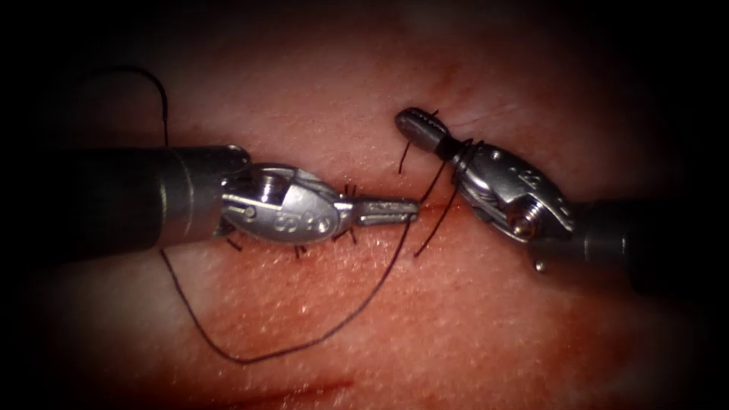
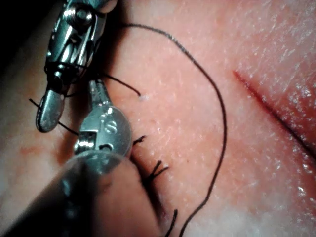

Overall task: Wound Closure
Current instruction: Pick up suture tail with right grasper, then pull down on tail with right hand while pulling upward on long end with left hand to tighten knot.

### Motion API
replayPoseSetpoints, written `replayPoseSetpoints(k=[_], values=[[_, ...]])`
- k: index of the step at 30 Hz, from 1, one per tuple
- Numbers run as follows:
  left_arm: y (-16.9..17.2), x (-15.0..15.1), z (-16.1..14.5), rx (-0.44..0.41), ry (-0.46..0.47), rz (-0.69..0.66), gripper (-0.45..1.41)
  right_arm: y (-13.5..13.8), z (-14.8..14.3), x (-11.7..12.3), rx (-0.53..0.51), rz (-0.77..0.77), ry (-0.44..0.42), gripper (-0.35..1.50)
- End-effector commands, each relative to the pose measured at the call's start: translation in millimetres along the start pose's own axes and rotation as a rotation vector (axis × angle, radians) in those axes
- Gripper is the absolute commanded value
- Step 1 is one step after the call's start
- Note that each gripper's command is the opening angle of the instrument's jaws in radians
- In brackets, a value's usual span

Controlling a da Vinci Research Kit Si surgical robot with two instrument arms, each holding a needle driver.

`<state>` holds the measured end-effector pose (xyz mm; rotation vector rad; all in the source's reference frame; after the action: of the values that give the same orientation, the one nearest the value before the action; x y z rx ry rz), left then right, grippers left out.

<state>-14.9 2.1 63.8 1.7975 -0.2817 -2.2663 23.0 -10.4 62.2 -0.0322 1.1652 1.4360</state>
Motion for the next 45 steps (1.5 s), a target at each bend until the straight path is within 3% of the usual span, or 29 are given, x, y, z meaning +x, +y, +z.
replayPoseSetpoints(k=[1, 13, 17, 22, 33, 45], values=[[-0.4, -0.5, 0.4, 0.008, 0.002, 0.000, -0.45, -0.7, 0.4, -0.3, 0.001, -0.023, -0.001, -0.35], [-3.6, -3.2, -2.5, 0.069, -0.069, -0.057, -0.45, -3.3, -3.0, -1.4, -0.028, -0.304, 0.058, -0.35], [-6.0, -4.7, -3.1, 0.103, -0.089, -0.090, -0.45, -3.2, -4.1, -3.1, -0.071, -0.420, 0.069, -0.35], [-9.7, -7.1, -3.4, 0.150, -0.099, -0.131, -0.45, -3.3, -5.3, -5.3, -0.106, -0.525, 0.021, -0.35], [-14.8, -14.1, -3.4, 0.227, -0.130, -0.183, -0.45, -4.2, -7.4, -8.3, -0.102, -0.568, -0.076, -0.35], [-17.7, -19.6, -3.2, 0.286, -0.151, -0.213, -0.45, -7.4, -10.2, -9.3, -0.081, -0.589, -0.128, -0.35]])
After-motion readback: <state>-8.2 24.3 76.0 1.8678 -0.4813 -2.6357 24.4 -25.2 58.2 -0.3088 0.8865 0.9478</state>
